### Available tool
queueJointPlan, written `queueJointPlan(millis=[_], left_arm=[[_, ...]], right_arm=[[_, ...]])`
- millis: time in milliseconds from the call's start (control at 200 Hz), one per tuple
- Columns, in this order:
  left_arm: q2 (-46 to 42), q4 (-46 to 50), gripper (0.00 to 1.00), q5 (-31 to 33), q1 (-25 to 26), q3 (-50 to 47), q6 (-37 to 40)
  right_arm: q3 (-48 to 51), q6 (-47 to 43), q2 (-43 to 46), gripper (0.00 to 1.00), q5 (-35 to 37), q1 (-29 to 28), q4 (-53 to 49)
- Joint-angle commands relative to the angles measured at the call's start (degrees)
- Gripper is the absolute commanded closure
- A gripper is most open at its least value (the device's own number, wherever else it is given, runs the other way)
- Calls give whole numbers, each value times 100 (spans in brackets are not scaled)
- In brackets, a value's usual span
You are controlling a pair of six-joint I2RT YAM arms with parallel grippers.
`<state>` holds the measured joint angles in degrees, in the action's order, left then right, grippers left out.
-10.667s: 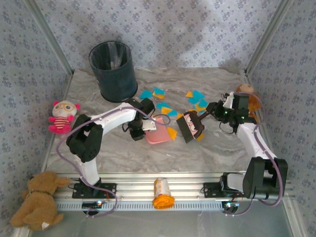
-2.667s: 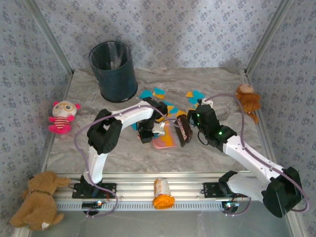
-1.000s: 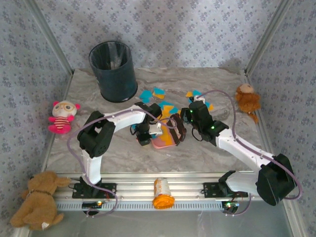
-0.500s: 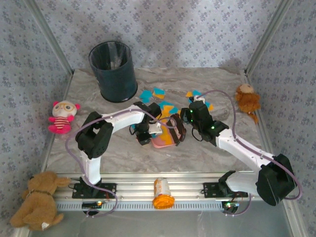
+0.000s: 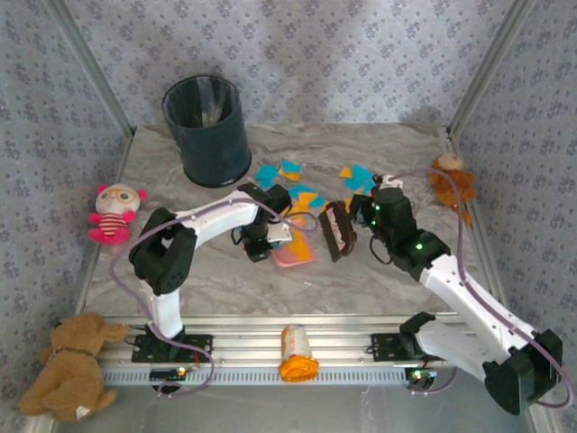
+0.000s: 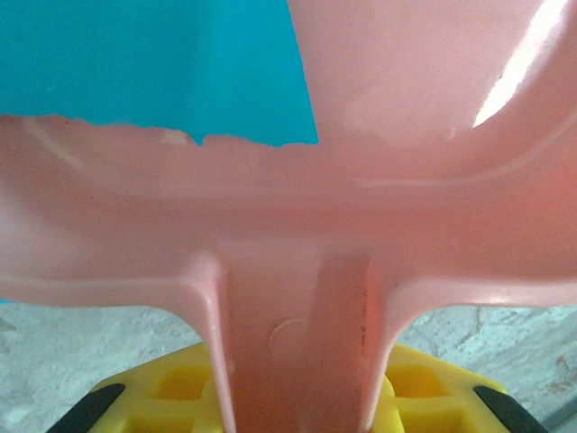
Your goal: Sweep away the paper scraps from the table
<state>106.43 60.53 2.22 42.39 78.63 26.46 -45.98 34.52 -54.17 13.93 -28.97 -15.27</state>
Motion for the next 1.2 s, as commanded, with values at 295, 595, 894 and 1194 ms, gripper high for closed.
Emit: queueJointPlan(millis=[295,595,894,1194], left_arm=[[-759,455,100,-537,-639,1120,-665],[-799,564,100,-1435,-1172,2085,-940],[-529,633,100,-2347,-1904,3199,-1716],[112,1085,100,-2482,-2201,4413,-2254]], right_arm=[[239,-174,352,100,-297,1169,-525],[283,-158,336,100,-442,1343,-507],[279,-139,311,100,-518,1405,-498],[245,-139,282,100,-527,1421,-496]])
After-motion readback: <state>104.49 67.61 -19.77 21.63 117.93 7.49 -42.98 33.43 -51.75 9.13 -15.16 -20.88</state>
